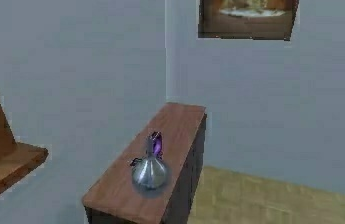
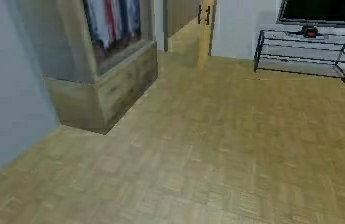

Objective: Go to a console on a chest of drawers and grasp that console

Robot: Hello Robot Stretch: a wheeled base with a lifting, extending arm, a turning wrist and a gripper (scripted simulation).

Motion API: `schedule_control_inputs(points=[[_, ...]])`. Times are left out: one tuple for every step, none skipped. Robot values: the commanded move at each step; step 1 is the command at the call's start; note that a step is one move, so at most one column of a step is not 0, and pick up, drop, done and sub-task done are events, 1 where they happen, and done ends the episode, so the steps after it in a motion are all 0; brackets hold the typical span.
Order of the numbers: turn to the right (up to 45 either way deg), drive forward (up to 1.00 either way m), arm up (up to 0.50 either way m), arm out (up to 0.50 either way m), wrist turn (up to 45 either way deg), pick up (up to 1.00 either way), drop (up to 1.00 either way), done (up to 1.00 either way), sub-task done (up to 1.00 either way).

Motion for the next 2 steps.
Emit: schedule_control_inputs(points=[[21.0, 0.0, 0.0, 0.0, 0.0, 0.0, 0.0, 0.0, 0.0], [0.0, 0.5, 0.0, 0.0, 0.0, 0.0, 0.0, 0.0, 0.0]])
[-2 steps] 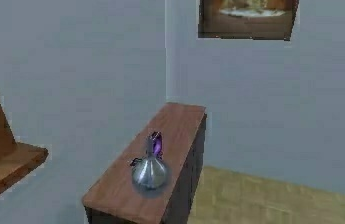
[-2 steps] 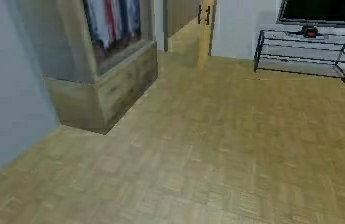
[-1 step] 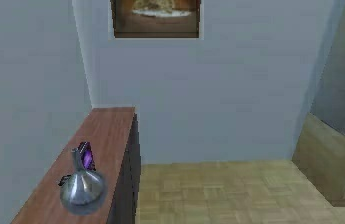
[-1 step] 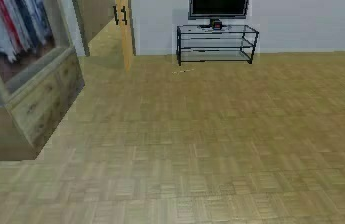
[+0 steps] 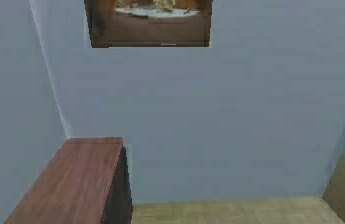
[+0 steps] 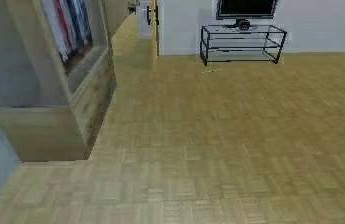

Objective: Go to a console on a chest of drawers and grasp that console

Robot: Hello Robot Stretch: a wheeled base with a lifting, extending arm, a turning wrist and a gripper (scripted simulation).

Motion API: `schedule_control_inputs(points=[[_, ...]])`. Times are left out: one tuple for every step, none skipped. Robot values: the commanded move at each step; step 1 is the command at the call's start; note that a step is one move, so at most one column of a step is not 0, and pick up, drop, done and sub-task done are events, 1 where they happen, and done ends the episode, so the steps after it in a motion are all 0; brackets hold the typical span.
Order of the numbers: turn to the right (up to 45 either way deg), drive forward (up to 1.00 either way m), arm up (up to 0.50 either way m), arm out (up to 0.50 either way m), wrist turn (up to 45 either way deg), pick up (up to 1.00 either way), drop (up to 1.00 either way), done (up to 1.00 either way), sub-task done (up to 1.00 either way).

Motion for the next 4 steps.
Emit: schedule_control_inputs(points=[[-45.0, 0.0, 0.0, 0.0, 0.0, 0.0, 0.0, 0.0, 0.0], [-45.0, 0.0, 0.0, 0.0, 0.0, 0.0, 0.0, 0.0, 0.0], [-42.0, 0.0, 0.0, 0.0, 0.0, 0.0, 0.0, 0.0, 0.0], [-9.0, 0.0, 0.0, 0.0, 0.0, 0.0, 0.0, 0.0, 0.0]])
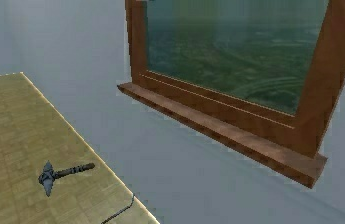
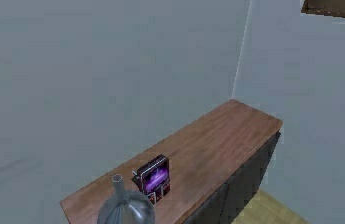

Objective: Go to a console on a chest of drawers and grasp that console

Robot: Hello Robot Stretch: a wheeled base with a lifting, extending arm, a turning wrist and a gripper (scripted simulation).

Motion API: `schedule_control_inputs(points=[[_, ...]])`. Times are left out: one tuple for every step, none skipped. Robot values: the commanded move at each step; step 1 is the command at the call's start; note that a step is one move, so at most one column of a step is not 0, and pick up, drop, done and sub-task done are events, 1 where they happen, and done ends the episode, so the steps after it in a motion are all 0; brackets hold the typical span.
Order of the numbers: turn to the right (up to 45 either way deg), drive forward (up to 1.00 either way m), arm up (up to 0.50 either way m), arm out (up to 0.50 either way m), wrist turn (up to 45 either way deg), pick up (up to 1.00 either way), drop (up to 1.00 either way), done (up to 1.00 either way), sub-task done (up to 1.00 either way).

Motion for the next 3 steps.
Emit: schedule_control_inputs(points=[[0.0, 0.0, 0.5, 0.0, 0.0, 0.0, 0.0, 0.0, 0.0], [0.0, 0.0, 0.28, 0.0, 0.0, 0.0, 0.0, 0.0, 0.0], [0.0, 0.0, 0.0, 0.14, 0.0, 0.0, 0.0, 0.0, 0.0]])
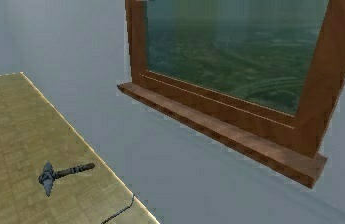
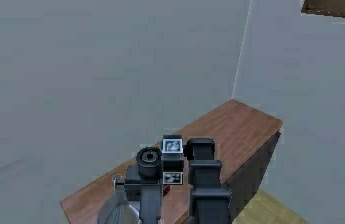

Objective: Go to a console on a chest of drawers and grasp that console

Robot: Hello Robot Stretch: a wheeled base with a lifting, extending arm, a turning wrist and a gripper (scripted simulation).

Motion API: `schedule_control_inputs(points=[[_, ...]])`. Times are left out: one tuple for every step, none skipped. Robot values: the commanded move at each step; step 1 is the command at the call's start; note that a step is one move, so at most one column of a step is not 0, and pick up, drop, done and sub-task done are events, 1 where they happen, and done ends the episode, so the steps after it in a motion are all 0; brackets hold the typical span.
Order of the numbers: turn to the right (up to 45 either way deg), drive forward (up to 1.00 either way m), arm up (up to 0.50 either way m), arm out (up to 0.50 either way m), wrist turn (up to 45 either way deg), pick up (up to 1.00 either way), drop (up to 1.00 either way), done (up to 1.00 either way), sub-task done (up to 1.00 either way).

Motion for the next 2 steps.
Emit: schedule_control_inputs(points=[[0.0, 0.0, 0.0, 0.0, 45.0, 0.0, 0.0, 0.0, 0.0], [0.0, 0.0, 0.0, 0.0, 45.0, 0.0, 0.0, 0.0, 0.0]])
